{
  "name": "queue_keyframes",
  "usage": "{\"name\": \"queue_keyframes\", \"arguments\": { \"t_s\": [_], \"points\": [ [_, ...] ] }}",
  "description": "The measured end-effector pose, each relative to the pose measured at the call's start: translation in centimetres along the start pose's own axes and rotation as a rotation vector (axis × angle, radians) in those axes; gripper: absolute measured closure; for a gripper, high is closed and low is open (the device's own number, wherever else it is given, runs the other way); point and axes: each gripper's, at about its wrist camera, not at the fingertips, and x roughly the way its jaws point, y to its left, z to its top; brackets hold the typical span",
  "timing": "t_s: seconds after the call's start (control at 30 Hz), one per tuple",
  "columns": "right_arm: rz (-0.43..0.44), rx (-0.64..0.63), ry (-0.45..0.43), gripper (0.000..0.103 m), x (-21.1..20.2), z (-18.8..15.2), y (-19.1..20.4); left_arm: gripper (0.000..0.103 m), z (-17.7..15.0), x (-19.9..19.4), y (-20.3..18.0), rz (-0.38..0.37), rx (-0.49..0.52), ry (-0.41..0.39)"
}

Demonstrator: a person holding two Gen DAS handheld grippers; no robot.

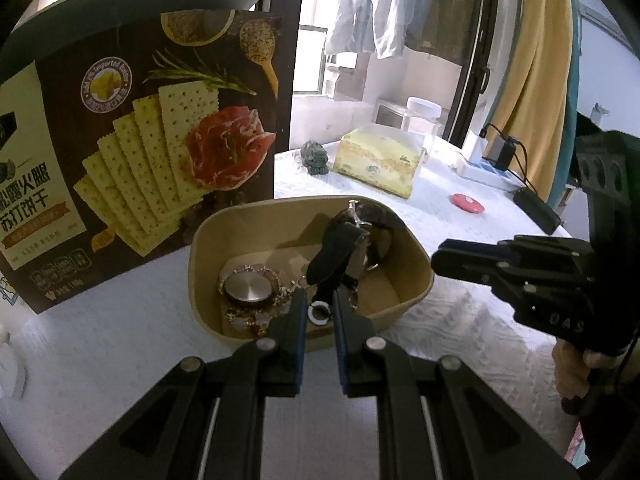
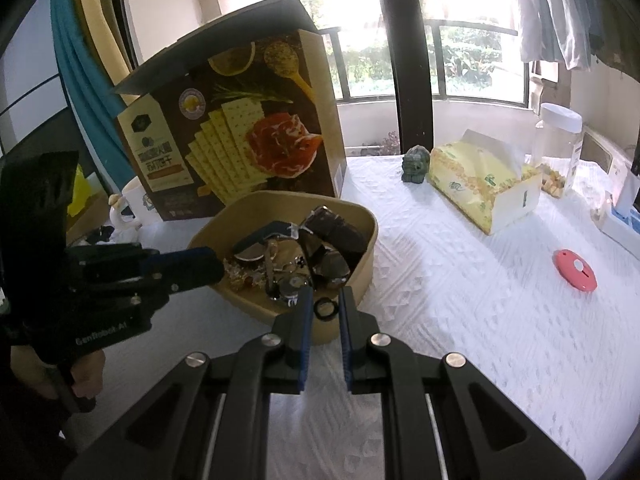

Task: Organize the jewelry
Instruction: 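Carry the ring to the kraft bowl and open the right tool inside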

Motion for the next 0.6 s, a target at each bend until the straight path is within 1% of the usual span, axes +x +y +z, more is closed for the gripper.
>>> {"name": "queue_keyframes", "arguments": {
  "t_s": [0.1, 0.27, 0.5, 0.6],
  "points": [
    [0.004, -0.007, -0.001, 0.091, 0.4, 0.5, 0.3, 0.09, 0.2, 0.0, 0.5, -0.005, -0.022, -0.006],
    [0.008, -0.022, 0.002, 0.091, 1.2, 1.0, 0.9, 0.079, 0.3, -0.8, 1.2, 0.005, -0.032, -0.034],
    [0.008, -0.031, 0.007, 0.091, 2.0, 1.4, 1.6, 0.07, -0.1, -2.0, 2.5, 0.027, -0.066, -0.057],
    [-0.004, -0.031, 0.009, 0.091, 2.2, 1.4, 1.8, 0.066, -0.4, -2.5, 2.9, 0.041, -0.075, -0.061]
  ]
}}
